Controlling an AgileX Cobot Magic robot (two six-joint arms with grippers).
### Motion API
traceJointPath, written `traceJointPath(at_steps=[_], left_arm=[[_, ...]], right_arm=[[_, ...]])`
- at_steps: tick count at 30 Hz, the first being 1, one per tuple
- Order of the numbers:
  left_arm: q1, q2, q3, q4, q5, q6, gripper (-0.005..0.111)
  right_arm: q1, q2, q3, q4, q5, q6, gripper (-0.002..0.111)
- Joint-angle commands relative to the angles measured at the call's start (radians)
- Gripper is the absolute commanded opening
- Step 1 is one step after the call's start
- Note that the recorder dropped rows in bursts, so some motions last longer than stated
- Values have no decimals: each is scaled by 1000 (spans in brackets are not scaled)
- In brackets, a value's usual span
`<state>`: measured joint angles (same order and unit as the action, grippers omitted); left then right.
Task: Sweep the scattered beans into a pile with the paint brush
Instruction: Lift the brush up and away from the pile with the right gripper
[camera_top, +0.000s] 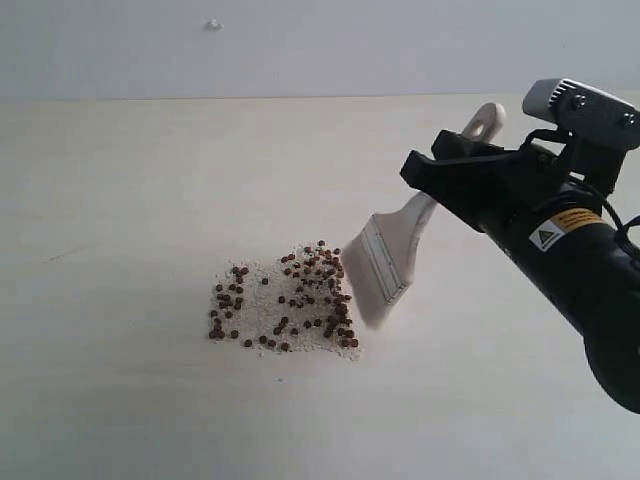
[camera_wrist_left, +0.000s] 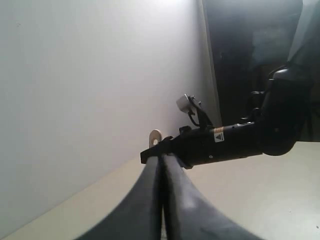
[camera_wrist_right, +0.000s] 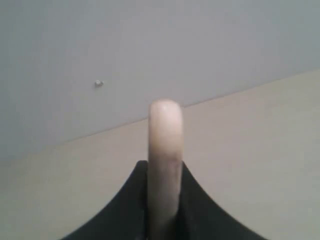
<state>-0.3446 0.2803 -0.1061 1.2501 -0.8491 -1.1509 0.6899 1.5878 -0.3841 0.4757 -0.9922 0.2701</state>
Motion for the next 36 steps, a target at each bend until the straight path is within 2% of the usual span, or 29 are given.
traceJointPath(at_steps=[1,22,25,28,32,34,36], left_arm=[[-3,-5,4,-6,0,-5,0],[-3,-5,4,-6,2,-5,0],[-3,-5,4,-10,59,-5,0],[-3,-5,4,-150,176,-5,0],[-3,-5,4,-660,354,-5,0],[-3,-5,1,-825,397,-5,0],[-3,-5,1,-825,399,-5,0]], right_arm=[[-3,-27,-4,-31,-5,-45,0],[-3,-113,-4,-150,-49,-155,0],[-3,-143,-4,-150,-32,-200,0],[-3,-174,-4,-173,-24,-249,0],[-3,-223,-17,-242,37,-270,0],[-3,-240,-58,-362,118,-293,0],[-3,-241,-90,-450,178,-282,0]])
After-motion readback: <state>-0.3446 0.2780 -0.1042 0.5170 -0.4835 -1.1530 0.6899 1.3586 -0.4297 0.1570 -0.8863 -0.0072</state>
